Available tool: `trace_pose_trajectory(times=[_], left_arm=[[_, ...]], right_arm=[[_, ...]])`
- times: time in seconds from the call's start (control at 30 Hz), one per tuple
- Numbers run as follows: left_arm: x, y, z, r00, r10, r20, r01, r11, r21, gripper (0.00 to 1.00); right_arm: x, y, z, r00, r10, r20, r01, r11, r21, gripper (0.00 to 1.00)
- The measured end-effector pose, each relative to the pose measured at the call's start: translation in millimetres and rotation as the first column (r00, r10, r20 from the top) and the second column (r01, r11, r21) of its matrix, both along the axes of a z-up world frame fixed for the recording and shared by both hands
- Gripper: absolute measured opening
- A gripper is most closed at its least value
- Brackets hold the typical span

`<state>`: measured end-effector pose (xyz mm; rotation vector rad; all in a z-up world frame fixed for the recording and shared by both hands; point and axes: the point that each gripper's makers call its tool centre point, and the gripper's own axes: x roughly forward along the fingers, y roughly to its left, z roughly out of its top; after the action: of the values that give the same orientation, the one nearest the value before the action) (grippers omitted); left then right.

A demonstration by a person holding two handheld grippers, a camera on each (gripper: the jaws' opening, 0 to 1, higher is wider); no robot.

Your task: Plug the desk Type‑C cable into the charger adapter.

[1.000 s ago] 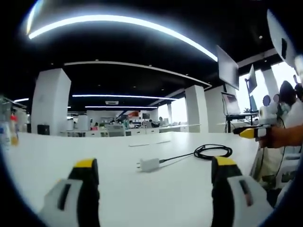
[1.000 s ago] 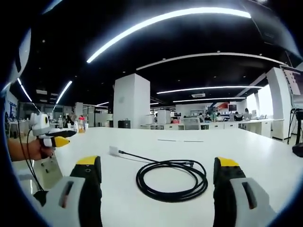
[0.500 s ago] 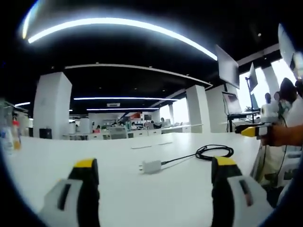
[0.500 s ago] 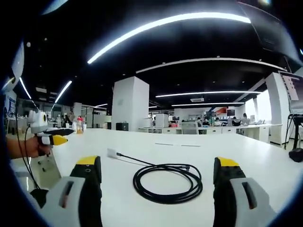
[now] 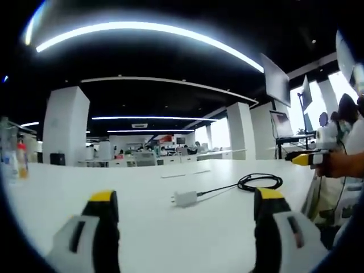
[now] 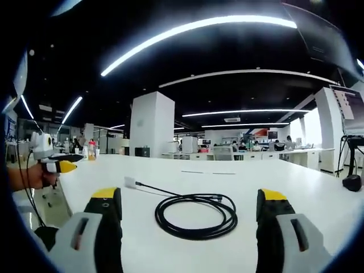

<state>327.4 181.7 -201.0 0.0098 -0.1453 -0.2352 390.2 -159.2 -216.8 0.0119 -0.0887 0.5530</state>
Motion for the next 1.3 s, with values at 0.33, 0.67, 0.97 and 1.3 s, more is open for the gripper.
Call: trace_pose_trajectory(times=[0.33,0.67,0.97,1.3], left_arm=[[-3.0,-2,-0.8,1.000,-0.003,-0.003,0.003,1.000,-0.012,1.00],[-5.2,1,-5.1,1.000,0.000,-0.014,0.000,1.000,-0.018,1.00],[-7.7,1,-5.9,1.000,0.000,-0.016,0.000,1.000,-0.029,1.00],[-11.7,0,-5.6,1.000,-0.002,-0.013,0.002,0.999,-0.033,1.00]], right_arm=[[-8,-5,0.2,1.000,-0.014,0.007,0.014,1.000,0.006,1.00],[-14,1,-1.2,1.000,-0.012,0.005,0.012,1.000,-0.002,1.00],[-22,7,0.3,1.000,-0.017,0.002,0.017,1.000,-0.005,1.00],[-30,10,0.8,1.000,-0.018,0.002,0.018,1.000,-0.003,1.00]])
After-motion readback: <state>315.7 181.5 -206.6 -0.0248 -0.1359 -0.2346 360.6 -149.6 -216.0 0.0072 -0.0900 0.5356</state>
